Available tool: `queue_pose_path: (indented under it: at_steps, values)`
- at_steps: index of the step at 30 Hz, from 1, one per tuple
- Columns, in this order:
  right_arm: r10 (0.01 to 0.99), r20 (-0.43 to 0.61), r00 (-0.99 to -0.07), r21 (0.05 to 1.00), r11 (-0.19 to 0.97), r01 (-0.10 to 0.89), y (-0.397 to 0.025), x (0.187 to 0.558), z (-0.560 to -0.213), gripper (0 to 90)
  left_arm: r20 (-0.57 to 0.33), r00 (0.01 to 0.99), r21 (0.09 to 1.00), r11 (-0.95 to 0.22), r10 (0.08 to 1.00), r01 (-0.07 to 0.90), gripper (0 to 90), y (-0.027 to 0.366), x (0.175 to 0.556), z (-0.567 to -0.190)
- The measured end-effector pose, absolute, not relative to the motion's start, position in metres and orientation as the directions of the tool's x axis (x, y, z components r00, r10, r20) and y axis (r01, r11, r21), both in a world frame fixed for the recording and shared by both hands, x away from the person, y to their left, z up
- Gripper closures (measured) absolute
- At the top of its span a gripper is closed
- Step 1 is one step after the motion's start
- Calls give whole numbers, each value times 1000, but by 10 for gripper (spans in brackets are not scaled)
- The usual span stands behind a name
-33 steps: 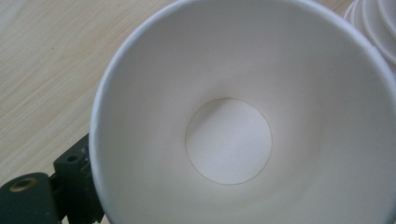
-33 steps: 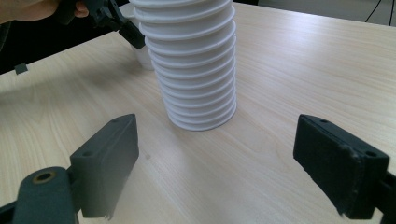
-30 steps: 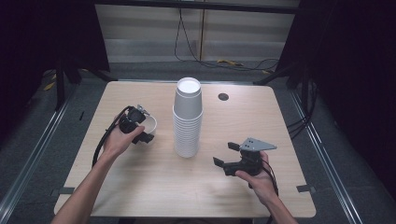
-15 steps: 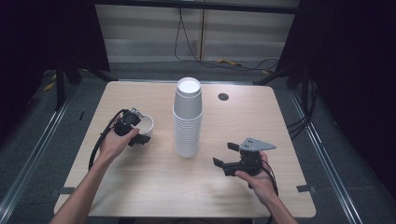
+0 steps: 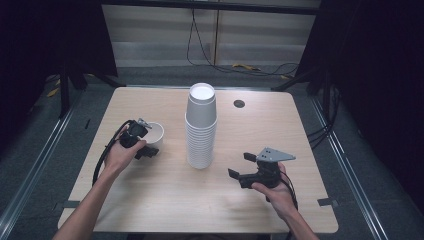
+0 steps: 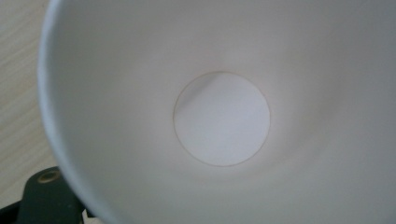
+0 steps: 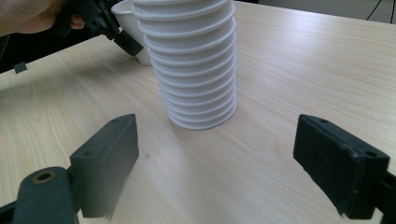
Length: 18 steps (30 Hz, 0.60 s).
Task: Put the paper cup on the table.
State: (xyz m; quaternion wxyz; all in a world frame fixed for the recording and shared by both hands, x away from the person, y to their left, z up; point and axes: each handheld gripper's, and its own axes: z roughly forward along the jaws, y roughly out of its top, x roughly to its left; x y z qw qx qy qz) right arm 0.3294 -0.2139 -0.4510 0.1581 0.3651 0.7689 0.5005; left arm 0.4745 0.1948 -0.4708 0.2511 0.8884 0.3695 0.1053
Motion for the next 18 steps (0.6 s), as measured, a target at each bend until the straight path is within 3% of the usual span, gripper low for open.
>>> queue_pose_path:
  at_steps: [11, 18]
  values:
    - [715, 125, -688, 883, 235, 406, -214, 329, -451, 145, -82, 700, 559, -549, 710, 622, 157, 214, 464, -478]
    - [720, 126, -682, 884, 231, 407, -215, 329, -451, 144, -12, 685, 602, -542, 729, 587, 157, 224, 446, -473]
